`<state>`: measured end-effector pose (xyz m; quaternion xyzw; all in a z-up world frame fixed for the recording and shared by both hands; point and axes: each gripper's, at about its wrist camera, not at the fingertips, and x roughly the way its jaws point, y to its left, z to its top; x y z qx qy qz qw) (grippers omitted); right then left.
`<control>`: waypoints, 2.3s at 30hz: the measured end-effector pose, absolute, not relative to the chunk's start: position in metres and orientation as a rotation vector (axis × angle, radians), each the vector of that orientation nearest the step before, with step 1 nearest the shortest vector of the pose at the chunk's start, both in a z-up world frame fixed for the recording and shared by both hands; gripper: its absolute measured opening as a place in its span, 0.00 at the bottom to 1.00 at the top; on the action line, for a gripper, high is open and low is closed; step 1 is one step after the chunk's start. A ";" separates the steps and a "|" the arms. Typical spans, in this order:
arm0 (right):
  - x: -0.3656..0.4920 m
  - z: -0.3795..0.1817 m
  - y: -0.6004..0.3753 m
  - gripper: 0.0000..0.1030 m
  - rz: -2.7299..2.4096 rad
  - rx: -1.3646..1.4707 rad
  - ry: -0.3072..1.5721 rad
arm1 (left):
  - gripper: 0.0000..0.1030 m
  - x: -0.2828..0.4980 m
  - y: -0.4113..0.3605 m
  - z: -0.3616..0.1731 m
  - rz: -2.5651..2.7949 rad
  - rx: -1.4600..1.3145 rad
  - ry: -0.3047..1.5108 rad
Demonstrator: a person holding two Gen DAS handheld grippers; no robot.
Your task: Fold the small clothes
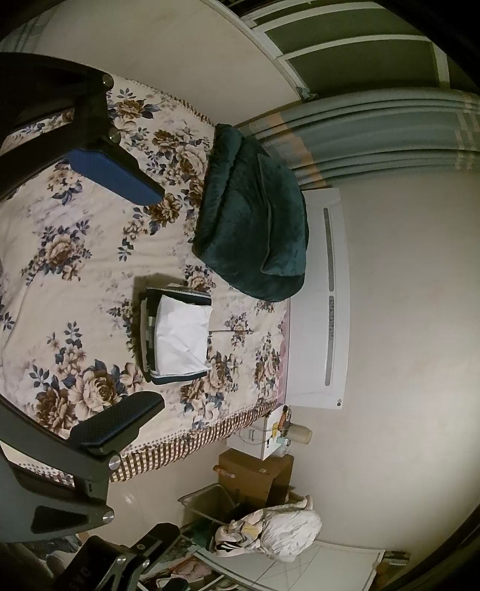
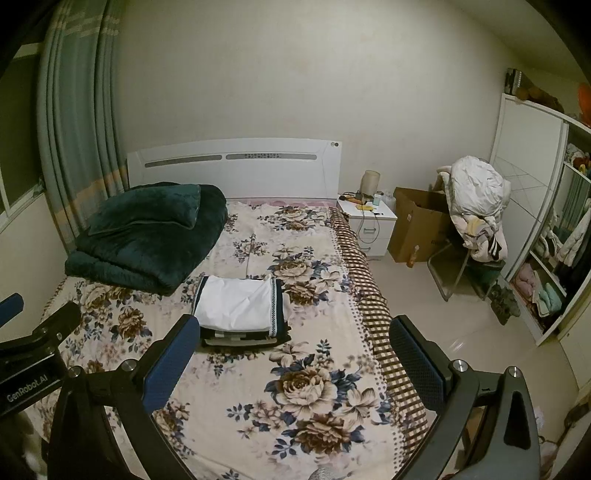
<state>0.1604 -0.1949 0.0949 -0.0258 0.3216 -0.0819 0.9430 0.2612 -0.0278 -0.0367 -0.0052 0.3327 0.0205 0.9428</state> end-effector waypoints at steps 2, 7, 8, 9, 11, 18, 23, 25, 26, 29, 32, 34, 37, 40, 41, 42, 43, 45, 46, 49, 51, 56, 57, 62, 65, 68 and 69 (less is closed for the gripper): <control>0.161 0.095 -0.195 1.00 -0.167 -0.053 0.657 | 1.00 0.261 -0.028 -0.037 0.041 -0.014 0.680; 0.162 0.096 -0.194 1.00 -0.163 -0.052 0.657 | 1.00 0.262 -0.028 -0.036 0.038 -0.010 0.679; 0.163 0.094 -0.194 1.00 -0.163 -0.051 0.657 | 1.00 0.262 -0.028 -0.036 0.039 -0.010 0.679; 0.160 0.098 -0.193 1.00 -0.162 -0.049 0.657 | 1.00 0.261 -0.028 -0.036 0.038 -0.010 0.678; 0.164 0.096 -0.193 1.00 -0.159 -0.051 0.657 | 1.00 0.261 -0.028 -0.036 0.037 -0.011 0.679; 0.163 0.097 -0.191 1.00 -0.152 -0.051 0.659 | 1.00 0.261 -0.029 -0.035 0.032 -0.013 0.679; 0.163 0.098 -0.190 1.00 -0.152 -0.052 0.658 | 1.00 0.259 -0.031 -0.034 0.033 -0.014 0.675; 0.162 0.099 -0.189 1.00 -0.151 -0.049 0.659 | 1.00 0.260 -0.030 -0.034 0.032 -0.014 0.678; 0.162 0.099 -0.188 1.00 -0.149 -0.049 0.660 | 1.00 0.260 -0.030 -0.035 0.031 -0.015 0.681; 0.163 0.100 -0.182 1.00 -0.140 -0.051 0.668 | 1.00 0.257 -0.033 -0.031 0.029 -0.016 0.684; 0.166 0.101 -0.177 1.00 -0.133 -0.053 0.672 | 1.00 0.254 -0.033 -0.029 0.028 -0.017 0.683; 0.165 0.100 -0.178 1.00 -0.134 -0.052 0.672 | 1.00 0.254 -0.032 -0.029 0.026 -0.020 0.685; 0.164 0.102 -0.175 1.00 -0.136 -0.054 0.673 | 1.00 0.251 -0.033 -0.027 0.025 -0.021 0.687; 0.163 0.100 -0.177 1.00 -0.138 -0.051 0.671 | 1.00 0.252 -0.033 -0.027 0.026 -0.022 0.686; 0.163 0.100 -0.177 1.00 -0.138 -0.050 0.672 | 1.00 0.251 -0.033 -0.027 0.025 -0.023 0.686; 0.162 0.101 -0.176 1.00 -0.139 -0.050 0.671 | 1.00 0.251 -0.032 -0.028 0.026 -0.021 0.685; 0.162 0.100 -0.177 1.00 -0.140 -0.050 0.671 | 1.00 0.252 -0.032 -0.028 0.026 -0.020 0.684; 0.162 0.101 -0.174 1.00 -0.138 -0.050 0.672 | 1.00 0.251 -0.032 -0.026 0.025 -0.021 0.685; 0.162 0.101 -0.174 1.00 -0.138 -0.050 0.672 | 1.00 0.251 -0.033 -0.026 0.026 -0.021 0.684; 0.162 0.100 -0.177 1.00 -0.140 -0.050 0.671 | 1.00 0.251 -0.033 -0.025 0.027 -0.018 0.683; 0.161 0.100 -0.176 1.00 -0.141 -0.050 0.670 | 1.00 0.250 -0.033 -0.024 0.029 -0.016 0.680; 0.161 0.099 -0.177 1.00 -0.140 -0.050 0.670 | 1.00 0.249 -0.035 -0.021 0.027 -0.017 0.677; 0.161 0.101 -0.174 1.00 -0.139 -0.050 0.670 | 1.00 0.249 -0.034 -0.022 0.029 -0.015 0.678; 0.161 0.099 -0.177 1.00 -0.141 -0.049 0.669 | 1.00 0.249 -0.034 -0.022 0.029 -0.016 0.676; 0.160 0.099 -0.177 1.00 -0.141 -0.048 0.669 | 1.00 0.249 -0.034 -0.022 0.028 -0.016 0.677; 0.160 0.099 -0.177 1.00 -0.141 -0.048 0.669 | 1.00 0.248 -0.035 -0.020 0.038 -0.011 0.666; 0.159 0.099 -0.175 1.00 -0.141 -0.049 0.669 | 1.00 0.248 -0.036 -0.018 0.038 -0.010 0.663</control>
